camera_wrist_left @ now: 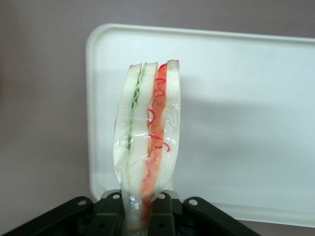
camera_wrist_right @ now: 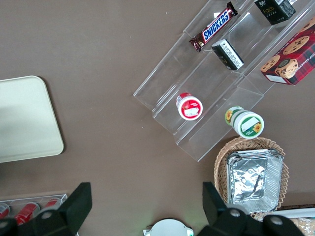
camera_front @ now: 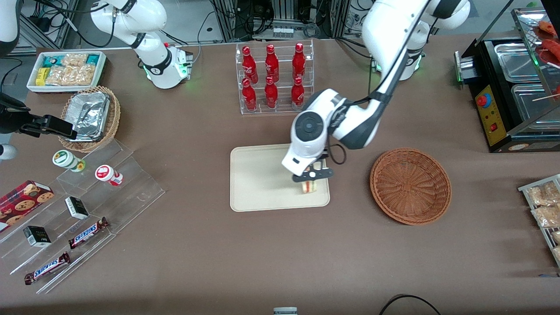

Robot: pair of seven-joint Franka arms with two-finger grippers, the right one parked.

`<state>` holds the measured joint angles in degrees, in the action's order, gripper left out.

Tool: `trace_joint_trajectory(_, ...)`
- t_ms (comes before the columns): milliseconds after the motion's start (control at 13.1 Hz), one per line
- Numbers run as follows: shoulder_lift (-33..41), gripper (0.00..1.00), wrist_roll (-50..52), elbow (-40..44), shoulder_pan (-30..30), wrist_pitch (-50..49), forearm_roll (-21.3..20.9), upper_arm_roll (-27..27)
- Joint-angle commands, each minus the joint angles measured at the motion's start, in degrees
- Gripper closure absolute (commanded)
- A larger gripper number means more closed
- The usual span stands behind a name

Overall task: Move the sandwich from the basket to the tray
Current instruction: 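Lower the sandwich onto the tray and open the left gripper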

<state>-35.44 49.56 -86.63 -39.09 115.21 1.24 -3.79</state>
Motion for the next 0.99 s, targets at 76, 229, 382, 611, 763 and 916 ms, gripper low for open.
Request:
trace_joint_trajectory(76, -7.6, 1.00, 5.1, 9.4, -4.1, 0.5, -0.1, 0.9)
trace_joint_trajectory(229, -10.7, 1.00, 7.0, 13.2, -5.4, 0.5, -0.2, 1.0)
trace_joint_trajectory(382, -11.7, 1.00, 8.0, 13.8, -6.2, 0.5, -0.2, 1.1)
trace_joint_trajectory(611, -12.2, 1.00, 9.6, 13.8, -6.6, 0.5, -1.0, 1.2)
trace_joint_trajectory(763, -12.9, 1.00, 11.3, 13.9, -6.7, 0.6, -0.9, 1.2)
trace_joint_trajectory(916, -13.3, 0.94, 11.5, 13.9, -6.7, 0.6, -0.9, 1.2)
